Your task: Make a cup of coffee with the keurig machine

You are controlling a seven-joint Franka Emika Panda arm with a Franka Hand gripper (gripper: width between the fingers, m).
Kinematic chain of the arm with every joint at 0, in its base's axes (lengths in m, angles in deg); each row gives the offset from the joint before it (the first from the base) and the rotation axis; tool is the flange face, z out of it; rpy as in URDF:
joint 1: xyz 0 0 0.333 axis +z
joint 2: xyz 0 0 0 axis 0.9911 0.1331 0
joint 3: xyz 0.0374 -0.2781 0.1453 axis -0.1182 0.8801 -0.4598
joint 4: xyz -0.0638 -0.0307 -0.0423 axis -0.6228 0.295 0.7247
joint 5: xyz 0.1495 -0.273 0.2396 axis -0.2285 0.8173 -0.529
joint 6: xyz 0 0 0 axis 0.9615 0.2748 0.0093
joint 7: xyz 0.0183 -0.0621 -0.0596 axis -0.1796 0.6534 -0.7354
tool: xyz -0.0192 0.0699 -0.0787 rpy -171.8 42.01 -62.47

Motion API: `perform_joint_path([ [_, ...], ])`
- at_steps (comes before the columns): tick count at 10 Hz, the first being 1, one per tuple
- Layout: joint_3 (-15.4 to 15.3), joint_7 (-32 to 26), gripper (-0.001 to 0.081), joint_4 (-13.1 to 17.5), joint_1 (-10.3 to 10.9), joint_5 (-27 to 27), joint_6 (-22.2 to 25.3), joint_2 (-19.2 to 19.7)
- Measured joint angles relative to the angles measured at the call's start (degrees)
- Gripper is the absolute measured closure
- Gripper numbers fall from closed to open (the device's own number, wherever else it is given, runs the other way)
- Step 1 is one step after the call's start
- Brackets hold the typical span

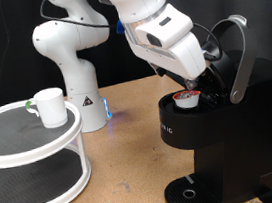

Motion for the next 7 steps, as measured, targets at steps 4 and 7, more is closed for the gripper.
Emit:
perform_joint_path([
  [4,0.00,0.91,0.0001,0.38,0.00,2.97,3.57,0.09],
  [7,0.00,1.40,0.0001,0.37,0.00,3.02,3.43,0.13],
])
